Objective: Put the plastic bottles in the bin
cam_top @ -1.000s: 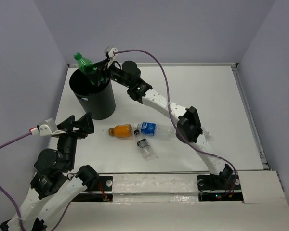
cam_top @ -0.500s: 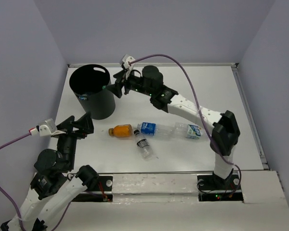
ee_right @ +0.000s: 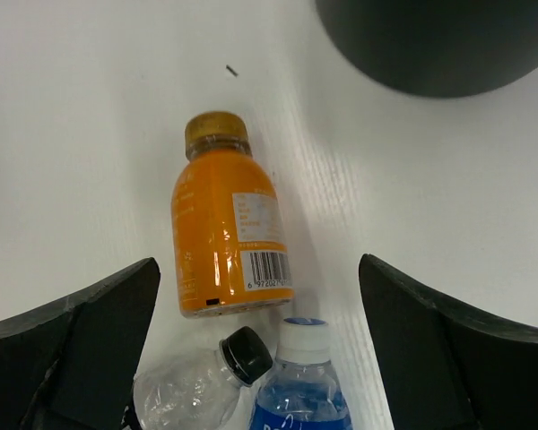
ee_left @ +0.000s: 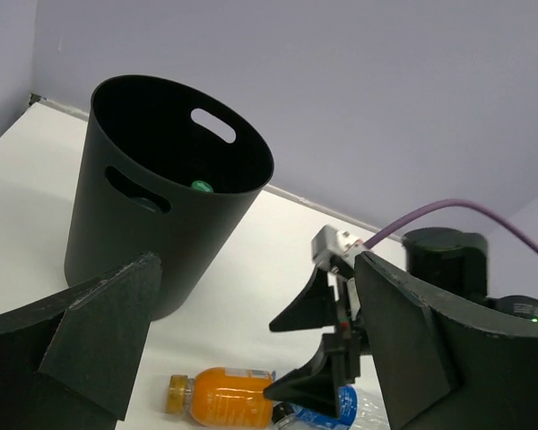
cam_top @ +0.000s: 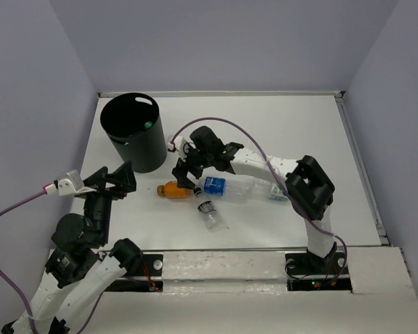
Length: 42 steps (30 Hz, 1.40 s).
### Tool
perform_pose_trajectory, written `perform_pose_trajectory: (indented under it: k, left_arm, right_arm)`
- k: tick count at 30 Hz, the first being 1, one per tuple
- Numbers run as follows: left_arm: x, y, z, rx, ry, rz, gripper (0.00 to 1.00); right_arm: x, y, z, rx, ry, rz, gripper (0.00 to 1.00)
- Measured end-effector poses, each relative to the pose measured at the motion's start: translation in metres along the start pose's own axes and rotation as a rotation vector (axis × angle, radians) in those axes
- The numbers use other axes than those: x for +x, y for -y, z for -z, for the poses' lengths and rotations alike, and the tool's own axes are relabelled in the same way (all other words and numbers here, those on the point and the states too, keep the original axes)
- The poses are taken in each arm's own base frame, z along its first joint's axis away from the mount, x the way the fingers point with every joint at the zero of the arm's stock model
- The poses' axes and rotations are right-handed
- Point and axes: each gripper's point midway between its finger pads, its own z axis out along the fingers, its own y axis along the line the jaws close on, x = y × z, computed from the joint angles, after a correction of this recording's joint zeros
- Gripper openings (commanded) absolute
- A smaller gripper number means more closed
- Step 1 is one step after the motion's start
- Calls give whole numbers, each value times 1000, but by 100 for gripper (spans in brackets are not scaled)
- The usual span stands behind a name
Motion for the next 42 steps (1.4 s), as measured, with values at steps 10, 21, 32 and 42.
perform_pose_trajectory:
  k: [10, 21, 32, 42]
  left_arm:
    - [2, 2, -1, 5, -8, -6, 99]
    - [2, 1, -2, 1, -7, -8, 99]
    - [2, 1, -2, 2, -6, -8, 99]
    - [2, -2, 0, -10, -7, 8, 99]
  right_arm:
    - [47, -24, -41, -65, -149, 12, 94]
    - [50, -30, -58, -65, -163, 23, 44]
    - [-21, -39, 13, 31, 30, 57, 39]
    - [-175, -5, 85, 297, 417, 151, 37]
